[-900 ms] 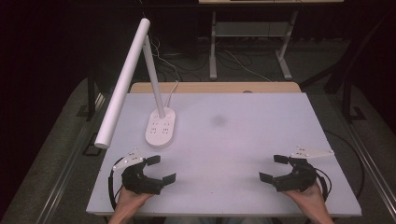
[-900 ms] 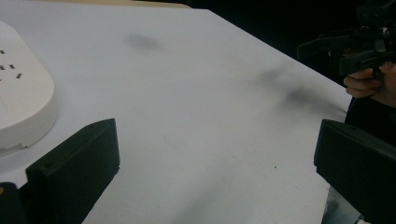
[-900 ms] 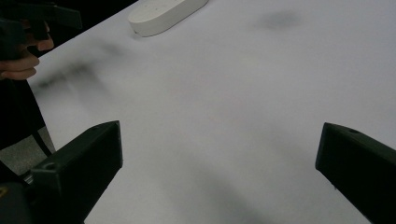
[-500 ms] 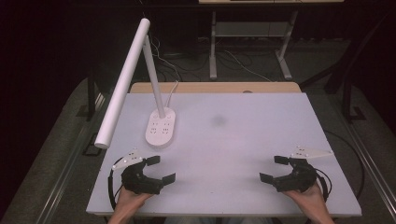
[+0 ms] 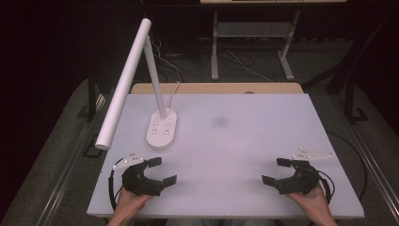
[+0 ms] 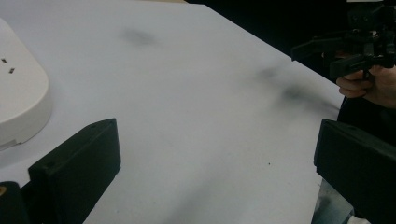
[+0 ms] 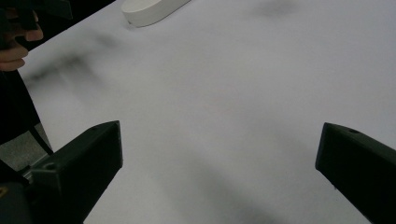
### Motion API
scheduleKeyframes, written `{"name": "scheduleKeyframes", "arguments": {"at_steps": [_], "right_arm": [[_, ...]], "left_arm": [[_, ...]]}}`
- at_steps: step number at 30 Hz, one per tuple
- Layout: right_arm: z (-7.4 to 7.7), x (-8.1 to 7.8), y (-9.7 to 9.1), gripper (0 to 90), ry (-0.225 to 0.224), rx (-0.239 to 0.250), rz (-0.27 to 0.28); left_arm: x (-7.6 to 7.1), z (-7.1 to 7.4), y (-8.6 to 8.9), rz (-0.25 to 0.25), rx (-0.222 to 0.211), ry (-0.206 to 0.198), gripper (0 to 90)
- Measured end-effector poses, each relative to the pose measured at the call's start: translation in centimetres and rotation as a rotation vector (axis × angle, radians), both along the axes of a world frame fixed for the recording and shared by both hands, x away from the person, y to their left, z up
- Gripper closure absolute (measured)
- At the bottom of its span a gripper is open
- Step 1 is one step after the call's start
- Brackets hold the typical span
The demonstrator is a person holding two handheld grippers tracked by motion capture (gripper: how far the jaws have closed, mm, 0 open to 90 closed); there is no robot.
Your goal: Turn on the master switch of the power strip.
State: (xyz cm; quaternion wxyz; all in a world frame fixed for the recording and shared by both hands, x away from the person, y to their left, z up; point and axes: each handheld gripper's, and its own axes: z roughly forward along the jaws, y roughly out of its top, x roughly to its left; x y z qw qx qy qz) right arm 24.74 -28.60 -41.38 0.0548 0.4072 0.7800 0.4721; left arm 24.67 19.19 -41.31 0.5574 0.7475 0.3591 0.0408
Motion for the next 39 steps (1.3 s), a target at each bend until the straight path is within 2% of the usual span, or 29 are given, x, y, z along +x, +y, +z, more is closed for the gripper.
{"name": "scheduleKeyframes", "arguments": {"at_steps": [11, 24, 26, 28, 33, 39], "right_arm": [[0.0, -0.1, 0.0, 0.1, -0.002, -0.009, -0.005], [0.0, -0.2, -0.1, 0.1, -0.005, -0.016, -0.007], [0.0, -0.2, -0.2, 0.1, -0.006, -0.016, -0.008], [0.0, -0.2, -0.2, 0.1, -0.007, -0.017, -0.008], [0.0, -0.1, -0.3, 0.1, -0.012, -0.02, -0.011], [0.0, -0.1, -0.3, 0.1, -0.013, -0.023, -0.011]], "left_arm": [[0.4, 0.8, 0.2, -0.008, 0.015, 0.019, 0.0], [1.4, 1.9, 0.9, 0.018, 0.019, 0.03, 0.1], [1.7, 2.2, 1.3, 0.021, -0.009, 0.051, 0.4], [1.8, 2.3, 1.4, 0.023, -0.005, 0.055, 0.4], [2.5, 2.8, 1.8, 0.024, 0.038, 0.054, 0.4], [3.1, 3.2, 2.1, 0.03, 0.061, 0.06, 0.7]]}}
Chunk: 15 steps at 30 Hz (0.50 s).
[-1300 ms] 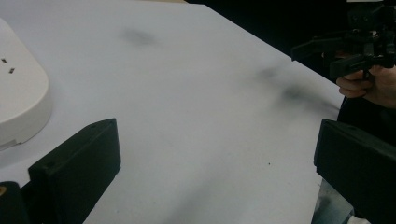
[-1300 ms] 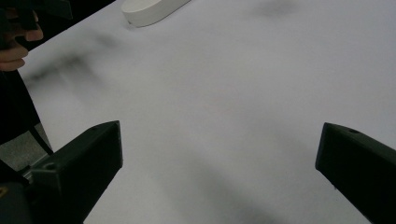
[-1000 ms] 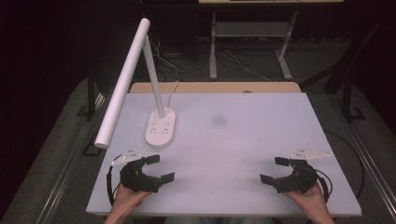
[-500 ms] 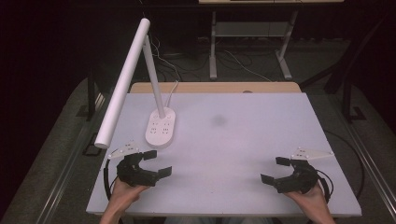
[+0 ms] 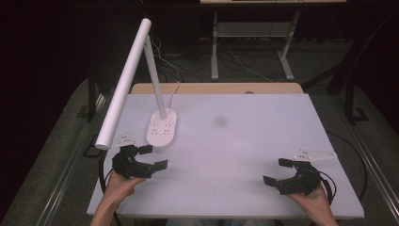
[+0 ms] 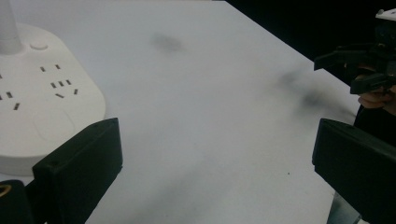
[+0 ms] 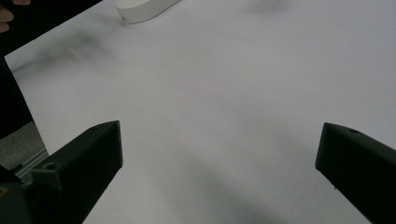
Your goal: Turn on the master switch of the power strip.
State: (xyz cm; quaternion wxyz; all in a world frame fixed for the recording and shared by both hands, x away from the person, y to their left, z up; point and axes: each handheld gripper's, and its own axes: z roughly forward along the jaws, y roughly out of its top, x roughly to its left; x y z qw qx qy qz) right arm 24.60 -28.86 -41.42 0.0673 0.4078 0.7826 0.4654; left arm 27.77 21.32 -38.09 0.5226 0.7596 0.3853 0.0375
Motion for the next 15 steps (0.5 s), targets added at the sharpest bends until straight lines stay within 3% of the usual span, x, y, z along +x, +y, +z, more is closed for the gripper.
{"name": "scheduleKeyframes", "arguments": {"at_steps": [15], "right_arm": [[0.0, 0.0, -0.1, 0.1, 0.008, 0.0, -0.005]], "left_arm": [[1.5, 1.5, 0.9, 0.014, 0.031, -0.005, 1.0]]}}
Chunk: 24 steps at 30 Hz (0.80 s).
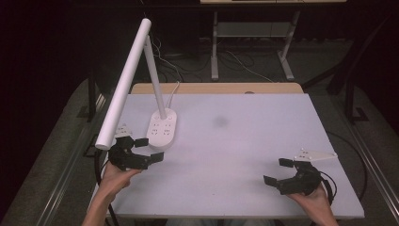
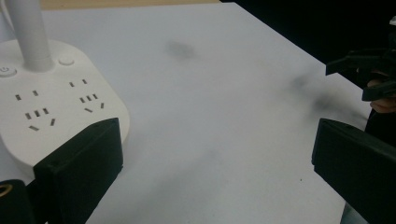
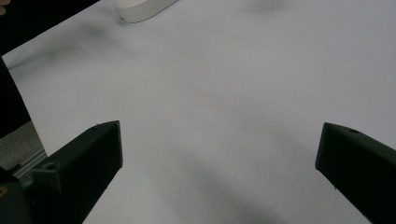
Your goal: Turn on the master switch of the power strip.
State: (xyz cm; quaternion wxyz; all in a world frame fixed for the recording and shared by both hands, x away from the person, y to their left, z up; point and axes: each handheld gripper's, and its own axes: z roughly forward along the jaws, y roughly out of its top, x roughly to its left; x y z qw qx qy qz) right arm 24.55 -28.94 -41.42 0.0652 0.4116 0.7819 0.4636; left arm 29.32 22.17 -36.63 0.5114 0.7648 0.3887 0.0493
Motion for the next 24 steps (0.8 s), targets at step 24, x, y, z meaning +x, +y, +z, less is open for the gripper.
{"name": "scheduleKeyframes", "arguments": {"at_steps": [24], "right_arm": [[-0.1, 0.1, -0.1, 0.1, -0.005, -0.012, -0.005]], "left_arm": [[3.0, 0.9, 2.3, 0.046, 0.033, 0.032, 3.2]]}}
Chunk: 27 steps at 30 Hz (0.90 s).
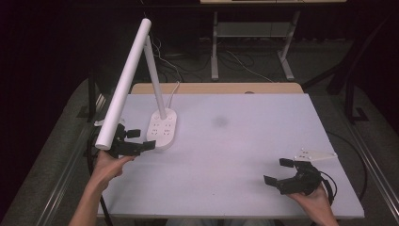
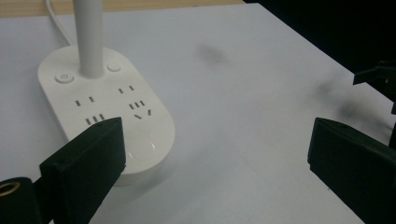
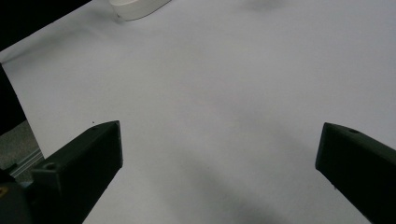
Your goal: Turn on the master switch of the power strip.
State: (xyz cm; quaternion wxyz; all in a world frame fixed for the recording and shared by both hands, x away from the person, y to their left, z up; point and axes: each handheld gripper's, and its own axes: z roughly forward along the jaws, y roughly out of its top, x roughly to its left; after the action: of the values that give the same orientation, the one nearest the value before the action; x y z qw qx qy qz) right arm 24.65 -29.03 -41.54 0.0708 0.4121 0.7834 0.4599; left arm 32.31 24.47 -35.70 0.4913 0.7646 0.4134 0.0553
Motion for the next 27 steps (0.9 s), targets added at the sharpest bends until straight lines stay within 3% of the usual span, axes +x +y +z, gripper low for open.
{"name": "scheduleKeyframes", "arguments": {"at_steps": [14, 27], "right_arm": [[0.0, 0.0, -0.1, 0.1, 0.008, -0.004, -0.005], [0.0, 0.0, -0.1, 0.1, 0.002, -0.009, -0.006]], "left_arm": [[2.3, 0.7, 0.8, 0.035, 0.013, 0.026, 6.7], [4.3, 1.8, 1.3, 0.045, 0.035, 0.025, 15.2]]}}
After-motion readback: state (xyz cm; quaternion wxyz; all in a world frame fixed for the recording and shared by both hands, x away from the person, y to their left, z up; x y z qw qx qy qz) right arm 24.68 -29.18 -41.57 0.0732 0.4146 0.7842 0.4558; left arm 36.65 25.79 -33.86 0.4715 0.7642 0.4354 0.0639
